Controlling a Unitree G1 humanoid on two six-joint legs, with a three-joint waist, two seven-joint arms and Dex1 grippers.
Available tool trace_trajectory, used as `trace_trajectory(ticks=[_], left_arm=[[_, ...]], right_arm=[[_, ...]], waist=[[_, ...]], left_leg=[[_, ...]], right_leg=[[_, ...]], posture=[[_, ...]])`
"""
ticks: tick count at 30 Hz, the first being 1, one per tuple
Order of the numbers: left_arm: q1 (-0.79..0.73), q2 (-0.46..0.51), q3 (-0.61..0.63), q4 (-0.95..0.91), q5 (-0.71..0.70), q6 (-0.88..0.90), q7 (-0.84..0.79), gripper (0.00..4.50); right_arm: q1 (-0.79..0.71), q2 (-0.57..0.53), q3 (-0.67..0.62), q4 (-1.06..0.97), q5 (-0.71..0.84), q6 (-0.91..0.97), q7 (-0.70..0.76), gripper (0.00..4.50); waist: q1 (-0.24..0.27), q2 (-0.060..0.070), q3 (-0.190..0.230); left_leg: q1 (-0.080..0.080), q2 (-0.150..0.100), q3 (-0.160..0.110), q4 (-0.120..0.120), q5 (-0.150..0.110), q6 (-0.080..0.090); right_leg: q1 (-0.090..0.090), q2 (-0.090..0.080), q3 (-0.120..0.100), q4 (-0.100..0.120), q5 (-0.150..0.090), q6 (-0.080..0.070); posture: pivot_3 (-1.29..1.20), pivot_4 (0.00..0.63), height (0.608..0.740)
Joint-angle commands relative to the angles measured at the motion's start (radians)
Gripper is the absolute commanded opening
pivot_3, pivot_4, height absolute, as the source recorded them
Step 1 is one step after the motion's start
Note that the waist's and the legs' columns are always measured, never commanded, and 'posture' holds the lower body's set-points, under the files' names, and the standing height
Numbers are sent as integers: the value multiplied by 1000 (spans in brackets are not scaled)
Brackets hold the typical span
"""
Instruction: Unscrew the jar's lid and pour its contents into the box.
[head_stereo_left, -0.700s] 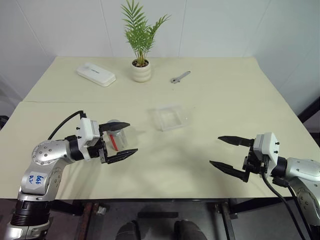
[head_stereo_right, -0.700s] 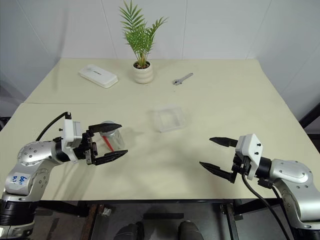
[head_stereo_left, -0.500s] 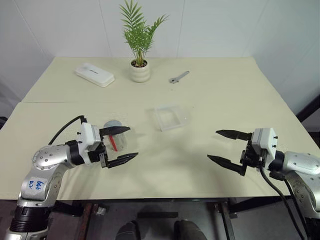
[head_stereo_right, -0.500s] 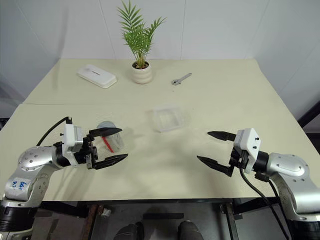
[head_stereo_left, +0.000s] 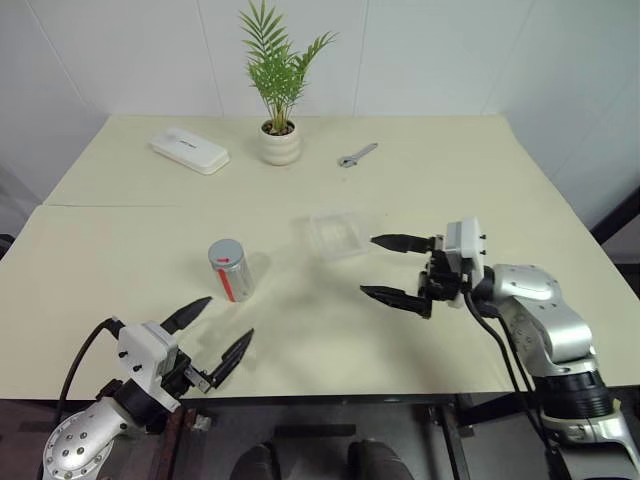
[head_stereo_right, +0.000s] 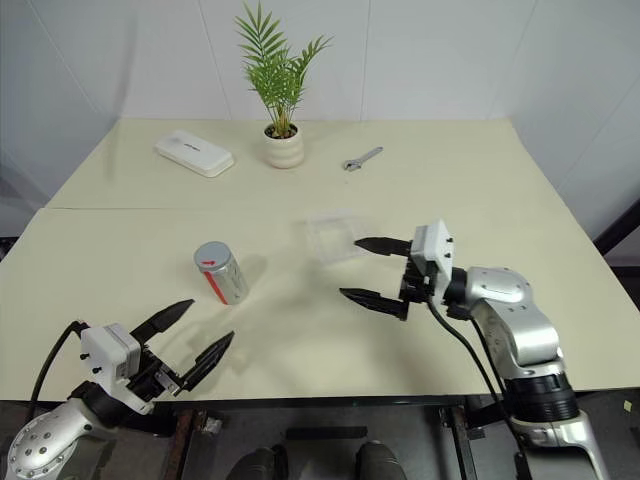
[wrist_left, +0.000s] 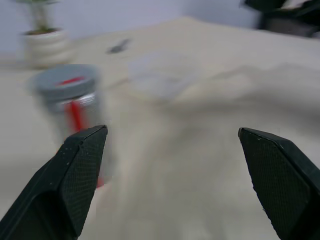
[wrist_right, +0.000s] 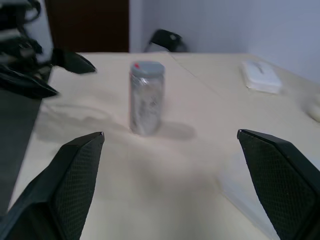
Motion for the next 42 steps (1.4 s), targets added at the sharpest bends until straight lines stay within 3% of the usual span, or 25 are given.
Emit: trace_trajectory(ticks=[1, 8, 18, 29, 32, 38, 42], left_arm=[[-37, -28, -3, 31, 100, -31, 106, 4476], [-177, -101, -86, 178, 233, -49, 245, 4476], [-298, -127, -135, 327, 269, -109, 286, 4476], [-425, -124, -168, 475, 301, -188, 305, 4476], [-444, -125, -176, 486, 297, -187, 308, 3909], [-461, -137, -179, 493, 246, -165, 281, 2013], [-503, -109, -168, 478, 149, -159, 181, 1920]], right_arm=[[-29, 36, 9, -18, -1, 5, -40, 4500], [-62, 66, 25, -61, 10, 49, -82, 4500], [-77, 84, 40, -118, 30, 95, -97, 4500], [-36, 97, 31, -155, 37, 83, -120, 4500], [-25, 98, 27, -160, 36, 76, -128, 4500], [-11, 108, 27, -166, 31, 68, -149, 4500], [-32, 120, 36, -159, 28, 92, -179, 4500]], waist=[[-3, 0, 0], [-2, -2, -1], [-1, -2, -2], [1, -3, -2], [1, -3, -2], [1, -3, -2], [1, -3, -2]], left_leg=[[0, 0, 0, 0, 0, 0], [-2, 0, 3, -1, -1, 3], [-2, 3, 3, -3, -2, 6], [-2, 3, 5, -3, -3, 5], [-2, 3, 5, -3, -3, 6], [-2, 3, 5, -3, -3, 6], [-2, 3, 5, -3, -3, 6]], right_leg=[[0, 0, 0, -2, 1, -2], [1, -2, 1, -9, 7, -2], [0, 3, 1, -9, 14, 11], [-1, 2, 1, -10, 14, 11], [-1, 2, 1, -10, 15, 12], [-1, 2, 1, -10, 15, 13], [-1, 2, 1, -10, 15, 13]], posture=[[0, 150, 740], [0, 150, 740], [0, 150, 740], [0, 150, 740], [0, 150, 740], [0, 150, 740], [0, 150, 740]])
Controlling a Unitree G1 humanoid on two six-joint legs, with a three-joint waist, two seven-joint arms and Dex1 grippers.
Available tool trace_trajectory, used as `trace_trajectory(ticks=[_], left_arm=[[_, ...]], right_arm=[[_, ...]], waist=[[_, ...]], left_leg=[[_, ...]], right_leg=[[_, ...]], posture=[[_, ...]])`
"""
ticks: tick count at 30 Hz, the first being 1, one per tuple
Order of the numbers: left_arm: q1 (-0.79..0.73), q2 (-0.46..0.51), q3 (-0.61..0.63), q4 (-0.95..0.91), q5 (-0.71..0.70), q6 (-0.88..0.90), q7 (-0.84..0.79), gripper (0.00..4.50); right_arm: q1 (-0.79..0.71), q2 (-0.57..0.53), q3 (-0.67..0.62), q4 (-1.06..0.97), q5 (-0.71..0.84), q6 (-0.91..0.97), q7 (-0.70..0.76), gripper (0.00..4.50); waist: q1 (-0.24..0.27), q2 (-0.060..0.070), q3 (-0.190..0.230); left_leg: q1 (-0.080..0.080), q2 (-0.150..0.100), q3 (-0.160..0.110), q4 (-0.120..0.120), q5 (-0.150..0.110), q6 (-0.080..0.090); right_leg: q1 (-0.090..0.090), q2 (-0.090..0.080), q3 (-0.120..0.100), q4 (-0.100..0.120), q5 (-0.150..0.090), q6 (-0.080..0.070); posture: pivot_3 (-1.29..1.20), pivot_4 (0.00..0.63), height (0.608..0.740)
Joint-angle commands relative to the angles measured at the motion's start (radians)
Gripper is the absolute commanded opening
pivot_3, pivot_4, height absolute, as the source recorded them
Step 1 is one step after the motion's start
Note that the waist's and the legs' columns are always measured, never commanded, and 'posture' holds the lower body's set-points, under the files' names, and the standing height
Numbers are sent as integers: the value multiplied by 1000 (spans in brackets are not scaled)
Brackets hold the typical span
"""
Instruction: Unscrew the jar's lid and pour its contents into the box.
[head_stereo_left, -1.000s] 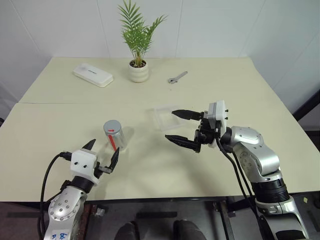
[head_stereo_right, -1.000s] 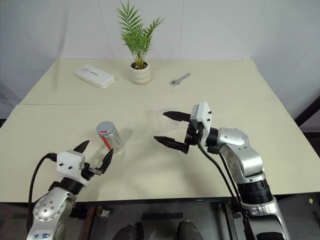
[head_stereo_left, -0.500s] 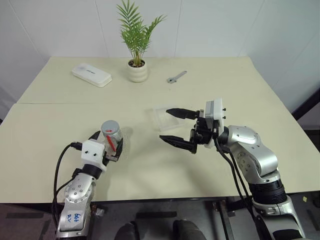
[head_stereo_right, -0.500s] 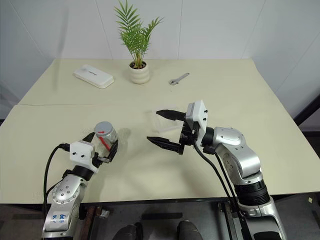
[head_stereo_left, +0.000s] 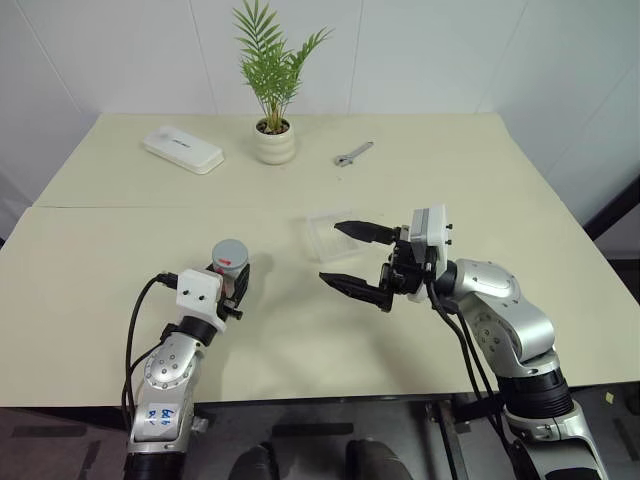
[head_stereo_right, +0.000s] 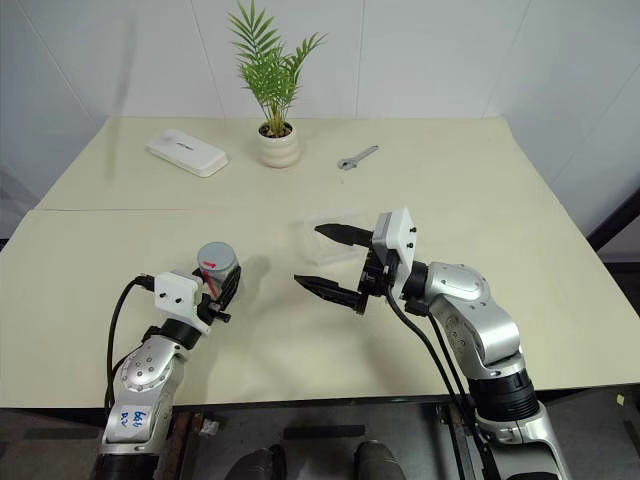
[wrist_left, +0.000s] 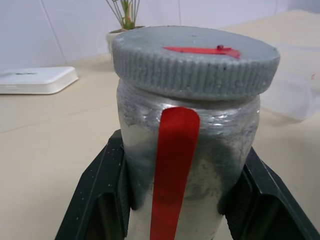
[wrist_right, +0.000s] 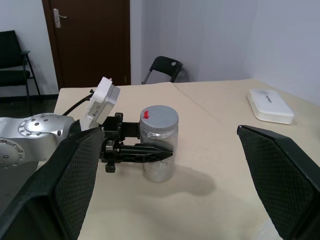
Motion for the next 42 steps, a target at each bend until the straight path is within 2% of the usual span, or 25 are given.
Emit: trace_trajectory(ticks=[1, 6, 11, 20, 42], left_arm=[[-43, 42, 7, -48, -93, 6, -99, 1920], [-98, 197, 12, -95, -241, 124, -316, 1920], [-144, 271, -26, -152, -348, 255, -433, 1920], [-190, 251, -55, -191, -405, 367, -441, 1920], [-167, 244, -48, -224, -394, 385, -432, 1920]], right_arm=[[-32, 15, -10, -31, 11, 11, -33, 4500], [-143, 61, 31, -45, 47, 176, -116, 4500], [-223, 136, 99, -37, 26, 244, -169, 4500], [-274, 222, 187, 48, -80, 193, -205, 4500], [-271, 217, 132, 90, -102, 192, -194, 4500]], waist=[[0, 0, 0], [-6, 0, 0], [-4, 0, 0], [-1, 0, 0], [-1, 0, 0]], left_leg=[[0, 0, 0, 0, 0, 0], [0, 2, 1, -1, 0, -1], [0, 3, 1, -3, 0, -1], [-10, 3, 6, 1, 0, 0], [-11, 6, 7, 2, 0, 0]], right_leg=[[0, 0, 0, 0, 0, 0], [-2, 1, 0, 1, 0, 0], [-3, 2, 0, 0, -1, -2], [-15, 2, -1, 4, 0, 0], [-18, 6, 1, 7, 0, 1]], posture=[[0, 150, 740], [0, 150, 740], [0, 150, 740], [0, 150, 740], [0, 150, 740]])
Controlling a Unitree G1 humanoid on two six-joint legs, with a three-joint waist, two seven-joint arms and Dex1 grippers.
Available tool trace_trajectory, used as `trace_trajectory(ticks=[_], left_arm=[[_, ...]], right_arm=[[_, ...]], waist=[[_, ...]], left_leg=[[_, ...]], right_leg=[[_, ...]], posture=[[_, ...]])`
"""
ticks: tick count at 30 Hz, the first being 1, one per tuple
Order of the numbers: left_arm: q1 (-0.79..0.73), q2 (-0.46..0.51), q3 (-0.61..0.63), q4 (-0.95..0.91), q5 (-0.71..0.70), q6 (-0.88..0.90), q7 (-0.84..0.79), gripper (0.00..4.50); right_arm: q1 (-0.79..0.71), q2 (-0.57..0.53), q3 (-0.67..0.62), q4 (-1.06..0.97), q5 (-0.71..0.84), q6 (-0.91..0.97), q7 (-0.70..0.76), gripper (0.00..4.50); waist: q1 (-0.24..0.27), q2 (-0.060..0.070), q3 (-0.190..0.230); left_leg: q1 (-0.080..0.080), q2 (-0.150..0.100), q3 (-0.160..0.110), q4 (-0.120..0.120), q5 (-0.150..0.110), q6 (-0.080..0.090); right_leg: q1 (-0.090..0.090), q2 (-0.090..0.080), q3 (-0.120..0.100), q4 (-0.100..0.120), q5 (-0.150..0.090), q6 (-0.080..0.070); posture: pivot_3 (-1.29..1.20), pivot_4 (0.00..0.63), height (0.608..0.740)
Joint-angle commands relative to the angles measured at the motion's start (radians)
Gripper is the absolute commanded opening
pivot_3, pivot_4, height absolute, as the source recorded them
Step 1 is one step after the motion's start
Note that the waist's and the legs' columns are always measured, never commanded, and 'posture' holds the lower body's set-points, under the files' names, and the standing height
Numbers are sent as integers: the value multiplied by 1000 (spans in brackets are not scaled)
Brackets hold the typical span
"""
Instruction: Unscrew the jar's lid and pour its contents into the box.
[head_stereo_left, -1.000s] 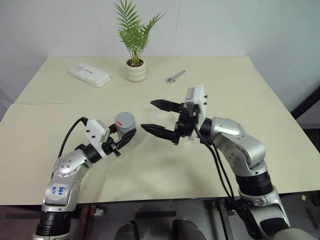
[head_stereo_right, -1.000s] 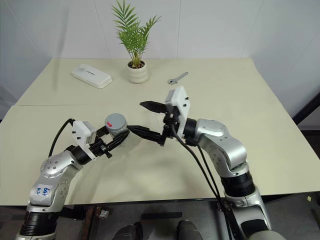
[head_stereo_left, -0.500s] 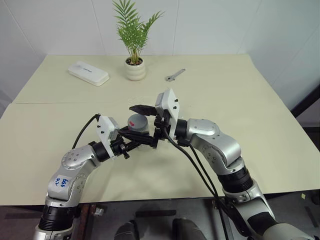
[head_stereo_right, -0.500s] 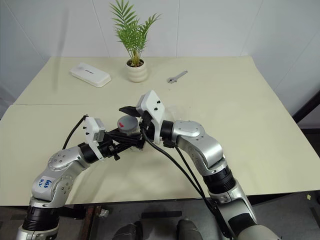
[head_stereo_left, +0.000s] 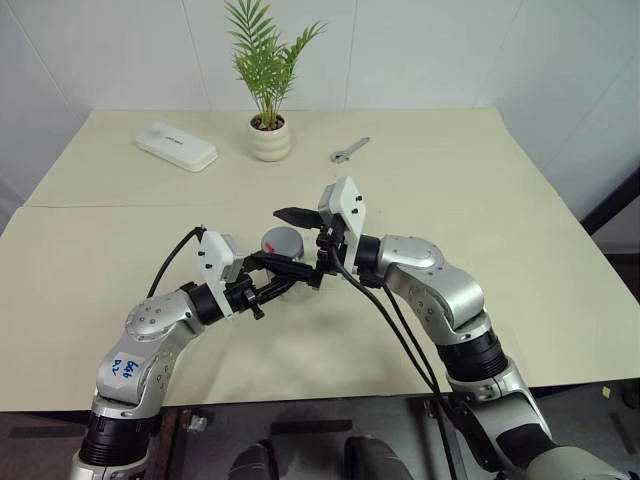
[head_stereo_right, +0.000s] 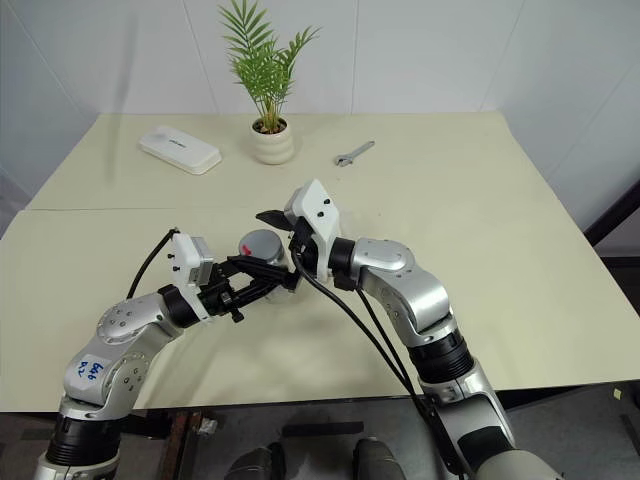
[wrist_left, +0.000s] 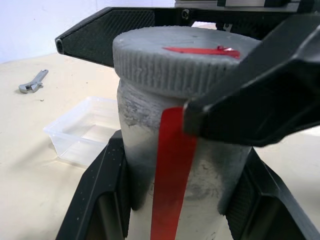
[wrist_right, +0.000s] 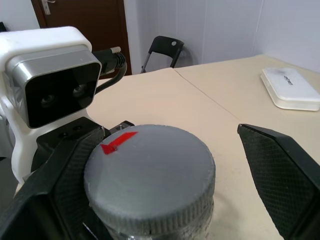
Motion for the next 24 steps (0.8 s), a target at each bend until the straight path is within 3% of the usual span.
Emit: trace_trajectory(ticks=[1, 4, 9, 15, 21, 24], left_arm=[[3, 5, 15, -24, -14, -11, -7, 1920], [2, 6, 18, -19, -15, -12, -10, 1920], [-4, 8, 25, -18, -23, -9, -13, 1920], [-34, 59, 37, 13, -81, -25, -148, 1920], [-142, 162, -10, 132, -137, -33, -451, 1920], [-174, 162, -26, 144, -167, -22, -510, 1920]], right_arm=[[-18, 11, -29, -33, 19, -5, -2, 4500], [-10, 9, -27, -39, 22, -3, 3, 4109], [-4, 2, -22, -41, 23, -3, 19, 2623], [-55, -62, -30, 2, 50, -20, 162, 2614], [-187, -176, -20, 123, 142, -33, 551, 2614], [-243, -188, -17, 182, 146, -43, 630, 2614]], waist=[[0, 0, 0], [0, 0, 0], [0, 0, 0], [0, 0, 0], [1, 0, 0], [-2, 0, 0]], left_leg=[[0, 0, 0, 0, 0, 0], [0, 2, 0, 0, 0, -1], [0, 5, 0, 0, 0, -2], [0, 6, 0, 1, 0, -3], [1, 6, 1, 1, 0, -3], [1, 7, 1, 1, 0, -3]], right_leg=[[0, 0, 0, 0, 0, 0], [0, 2, 0, 0, 0, 0], [0, 5, 0, 1, 0, 0], [-1, 6, 1, 2, 0, 0], [-1, 7, 1, 3, 0, -1], [-1, 7, 1, 2, 0, -1]], posture=[[0, 150, 740], [0, 150, 740], [0, 150, 740], [0, 150, 740], [0, 150, 740], [0, 150, 740]])
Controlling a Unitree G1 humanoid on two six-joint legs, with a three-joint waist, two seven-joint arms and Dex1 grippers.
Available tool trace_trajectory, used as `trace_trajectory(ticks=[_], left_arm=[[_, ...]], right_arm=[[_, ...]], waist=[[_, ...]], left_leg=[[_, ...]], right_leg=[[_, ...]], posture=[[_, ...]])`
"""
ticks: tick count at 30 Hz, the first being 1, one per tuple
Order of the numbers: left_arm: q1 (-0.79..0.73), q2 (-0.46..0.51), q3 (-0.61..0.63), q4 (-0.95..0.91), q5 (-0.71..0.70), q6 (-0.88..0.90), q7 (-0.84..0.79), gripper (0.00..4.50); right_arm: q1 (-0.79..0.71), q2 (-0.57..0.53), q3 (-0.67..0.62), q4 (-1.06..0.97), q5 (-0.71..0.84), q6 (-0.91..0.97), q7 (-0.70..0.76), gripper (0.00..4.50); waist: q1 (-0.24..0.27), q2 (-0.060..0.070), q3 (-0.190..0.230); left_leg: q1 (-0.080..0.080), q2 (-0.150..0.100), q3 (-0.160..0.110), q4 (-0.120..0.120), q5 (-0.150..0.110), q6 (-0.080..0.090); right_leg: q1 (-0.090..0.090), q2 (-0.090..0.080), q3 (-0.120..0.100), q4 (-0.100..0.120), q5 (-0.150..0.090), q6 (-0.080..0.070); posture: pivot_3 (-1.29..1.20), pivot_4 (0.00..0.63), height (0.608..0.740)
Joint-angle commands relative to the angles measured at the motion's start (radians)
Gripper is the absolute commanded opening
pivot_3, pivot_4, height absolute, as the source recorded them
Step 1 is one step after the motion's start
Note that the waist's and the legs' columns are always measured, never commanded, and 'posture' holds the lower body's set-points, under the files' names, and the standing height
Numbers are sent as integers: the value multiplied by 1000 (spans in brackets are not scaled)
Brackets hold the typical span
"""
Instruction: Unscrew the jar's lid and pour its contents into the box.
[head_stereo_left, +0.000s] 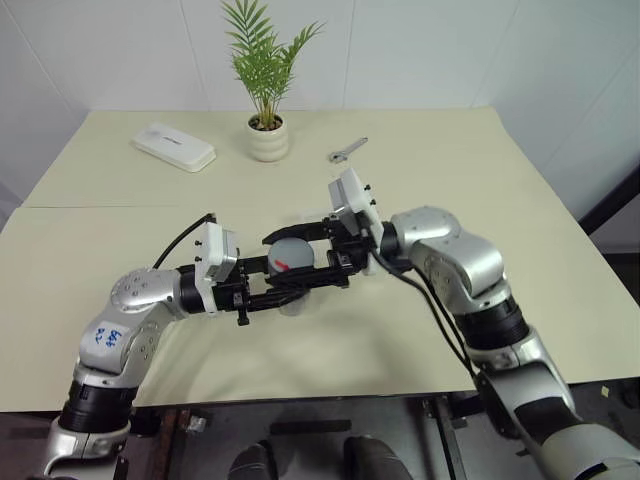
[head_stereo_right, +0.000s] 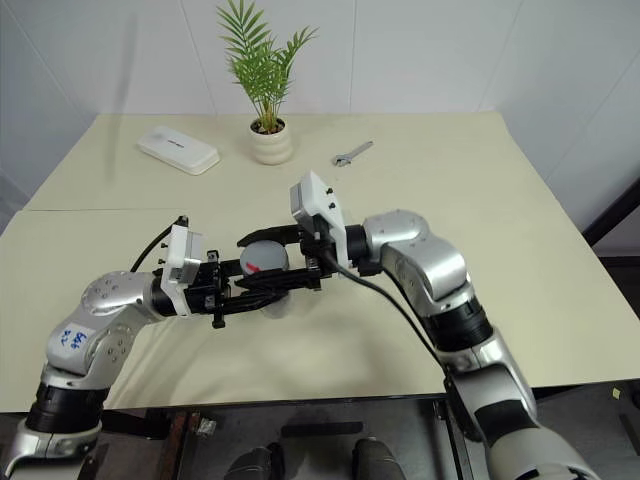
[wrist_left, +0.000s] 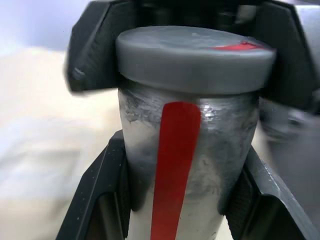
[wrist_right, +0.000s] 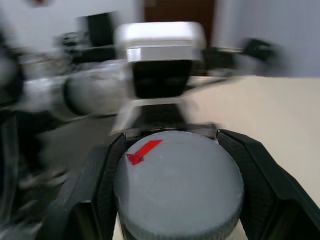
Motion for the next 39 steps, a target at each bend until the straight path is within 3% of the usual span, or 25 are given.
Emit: trace_trajectory(ticks=[1, 10, 11, 15, 23, 28, 39], left_arm=[[-8, 12, 13, 11, -57, -2, -88, 1920], [34, -31, 24, -40, -61, -12, -45, 1920], [37, -32, 30, -41, -62, -12, -38, 1920], [50, -25, 55, -39, -61, -11, -21, 1920], [45, -29, 63, -23, -31, -15, 31, 1920], [17, -33, 54, 0, -21, 6, 66, 1920], [9, -33, 41, 3, -25, 7, 51, 1920]], right_arm=[[-50, -28, -50, 50, 27, -33, 98, 2614], [-61, 12, -89, 88, 28, -46, 56, 2614], [-59, 18, -101, 90, 35, -42, 40, 3336], [-54, 26, -129, 94, 24, -69, 3, 4485], [-18, 12, -125, -4, 28, -48, -20, 4485], [14, 54, -59, -80, -31, -28, -129, 4485], [5, 97, -56, -38, -81, -47, -229, 4485]], waist=[[-1, 0, 0], [1, 0, 0], [0, 0, 0], [1, 0, 0], [0, 0, 0], [0, 0, 0], [0, 0, 0]], left_leg=[[0, 1, 0, 0, 0, 0], [-1, 2, 0, 2, 0, -1], [-1, 2, 0, 2, 0, -2], [-1, 2, 0, 3, 1, -3], [-1, 2, 0, 2, 1, -3], [-7, 2, 1, 3, 3, -5], [-6, 2, 1, 4, 6, -6]], right_leg=[[0, 1, 0, 0, 0, 0], [-3, 2, 1, 5, -1, -1], [-3, 2, 1, 6, -1, -1], [-4, 2, 2, 8, -1, -1], [-5, 2, 2, 9, -1, -2], [-11, 2, 3, 12, -1, -2], [-13, 2, 3, 17, -1, -3]], posture=[[0, 150, 740], [0, 150, 740], [0, 150, 740], [0, 150, 740], [0, 150, 740], [0, 150, 740], [0, 150, 740]])
